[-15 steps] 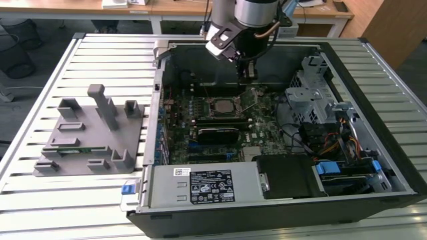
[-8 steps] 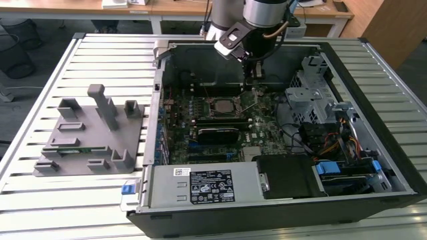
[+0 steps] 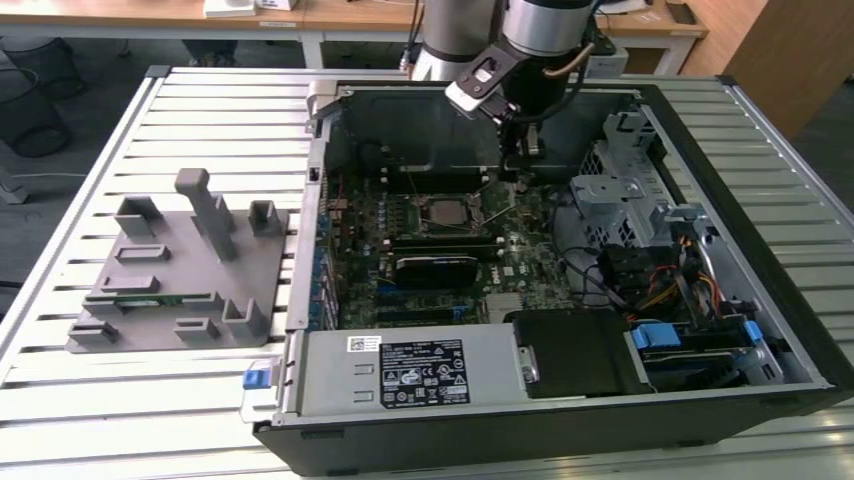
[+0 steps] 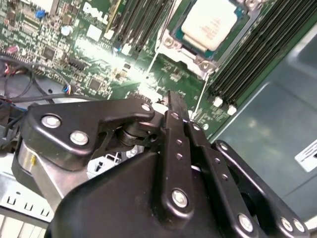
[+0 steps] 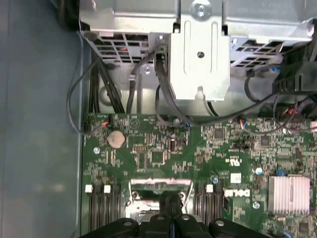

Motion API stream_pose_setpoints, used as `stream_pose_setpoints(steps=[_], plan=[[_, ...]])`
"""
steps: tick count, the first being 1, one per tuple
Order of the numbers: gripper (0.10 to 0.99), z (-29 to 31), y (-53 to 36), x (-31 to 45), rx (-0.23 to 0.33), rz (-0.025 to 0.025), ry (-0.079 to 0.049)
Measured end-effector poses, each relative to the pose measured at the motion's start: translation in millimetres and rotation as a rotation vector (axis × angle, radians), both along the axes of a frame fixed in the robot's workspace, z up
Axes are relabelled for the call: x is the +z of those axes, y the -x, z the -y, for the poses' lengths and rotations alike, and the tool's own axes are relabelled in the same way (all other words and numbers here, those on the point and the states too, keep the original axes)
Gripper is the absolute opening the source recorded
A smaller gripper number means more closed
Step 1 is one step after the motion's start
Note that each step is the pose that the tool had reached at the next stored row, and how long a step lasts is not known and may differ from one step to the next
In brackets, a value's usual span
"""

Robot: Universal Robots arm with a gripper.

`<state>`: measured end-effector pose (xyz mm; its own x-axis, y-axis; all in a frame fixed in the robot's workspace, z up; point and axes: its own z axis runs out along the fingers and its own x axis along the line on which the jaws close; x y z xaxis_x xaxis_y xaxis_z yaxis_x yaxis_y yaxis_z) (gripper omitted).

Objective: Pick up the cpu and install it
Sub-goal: 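Close the cpu cover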

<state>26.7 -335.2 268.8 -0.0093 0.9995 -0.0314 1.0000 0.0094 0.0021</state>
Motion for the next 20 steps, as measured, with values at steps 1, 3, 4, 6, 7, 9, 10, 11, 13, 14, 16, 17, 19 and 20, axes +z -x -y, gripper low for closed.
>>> stream_pose_setpoints(steps=[1,3,4,6,7,9,10,11,13,14,16,17,19,20], plan=[[0.106,0.0,-1.5,-0.2,0.0,-0.0001,0.0],[0.106,0.0,-4.4,-0.8,0.001,-0.0002,0.0],[0.106,0.0,-6.3,-1.0,0.002,-0.0003,0.0],[0.106,-0.1,-10.0,-1.6,0.01,-0.0004,0.0],[0.106,-0.1,-11.3,-1.9,0.012,-0.0004,0.0],[0.106,-0.2,-13.3,-2.7,0.015,-0.0003,0.0],[0.106,-0.2,-13.8,-3.4,0.016,-0.0003,0.0],[0.106,-0.2,-14.4,-3.9,0.018,-0.0004,0.0],[0.106,-0.2,-15.2,-5.2,0.026,-0.0004,0.0],[0.106,-0.2,-15.7,-5.9,0.033,-0.0004,0.0],[0.106,-0.2,-17.3,-6.9,0.043,-0.0004,0.0],[0.106,-0.5,-19.0,-7.3,0.045,-0.0003,0.0],[0.106,-1.5,-23.2,-8.2,0.045,-0.0006,0.0],[0.106,-2.2,-25.3,-8.8,0.045,-0.0008,0.0]])
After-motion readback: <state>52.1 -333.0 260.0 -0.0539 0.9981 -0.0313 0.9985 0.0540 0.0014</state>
